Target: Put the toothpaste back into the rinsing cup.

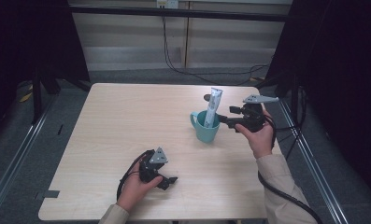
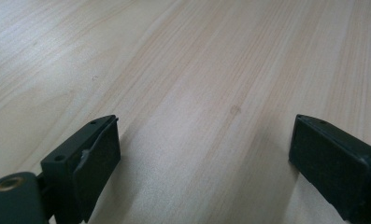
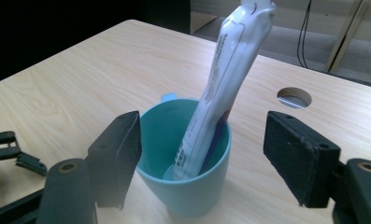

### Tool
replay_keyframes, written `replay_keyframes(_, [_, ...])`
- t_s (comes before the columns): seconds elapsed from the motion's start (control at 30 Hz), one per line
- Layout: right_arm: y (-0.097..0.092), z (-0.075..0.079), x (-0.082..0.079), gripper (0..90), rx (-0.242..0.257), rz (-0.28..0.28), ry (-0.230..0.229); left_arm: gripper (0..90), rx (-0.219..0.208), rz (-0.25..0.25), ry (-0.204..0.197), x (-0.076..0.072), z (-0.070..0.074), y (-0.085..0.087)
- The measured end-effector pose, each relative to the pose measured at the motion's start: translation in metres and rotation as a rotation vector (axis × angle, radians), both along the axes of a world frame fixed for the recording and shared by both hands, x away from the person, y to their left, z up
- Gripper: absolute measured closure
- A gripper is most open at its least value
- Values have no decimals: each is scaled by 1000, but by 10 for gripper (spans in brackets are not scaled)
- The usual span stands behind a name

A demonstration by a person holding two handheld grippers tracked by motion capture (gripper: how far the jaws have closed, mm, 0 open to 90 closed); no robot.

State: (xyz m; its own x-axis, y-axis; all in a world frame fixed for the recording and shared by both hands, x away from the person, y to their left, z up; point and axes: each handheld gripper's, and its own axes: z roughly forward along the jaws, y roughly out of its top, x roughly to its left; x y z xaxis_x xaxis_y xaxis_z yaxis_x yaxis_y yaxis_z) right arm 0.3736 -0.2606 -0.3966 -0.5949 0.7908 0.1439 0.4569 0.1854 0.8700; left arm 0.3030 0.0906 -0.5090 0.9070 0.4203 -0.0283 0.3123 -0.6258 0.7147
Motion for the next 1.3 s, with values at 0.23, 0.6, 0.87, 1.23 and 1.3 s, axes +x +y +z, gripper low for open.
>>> replay_keyframes(0.23, [-1, -2, -6, 267, -13, 6, 5, 86, 0, 0, 0, 0, 0, 0])
replay_keyframes(0.6, [-3, -9, -19, 247, -36, 35, 18, 86, 0, 0, 0, 0, 0, 0])
replay_keyframes(0.87, [-4, -13, -30, 217, -75, 55, 13, 86, 0, 0, 0, 0, 0, 0])
replay_keyframes(1.23, [-1, -20, -43, 201, -142, 90, 17, 86, 0, 0, 0, 0, 0, 0])
replay_keyframes(1.3, [-1, -21, -47, 201, -148, 96, 14, 86, 0, 0, 0, 0, 0, 0])
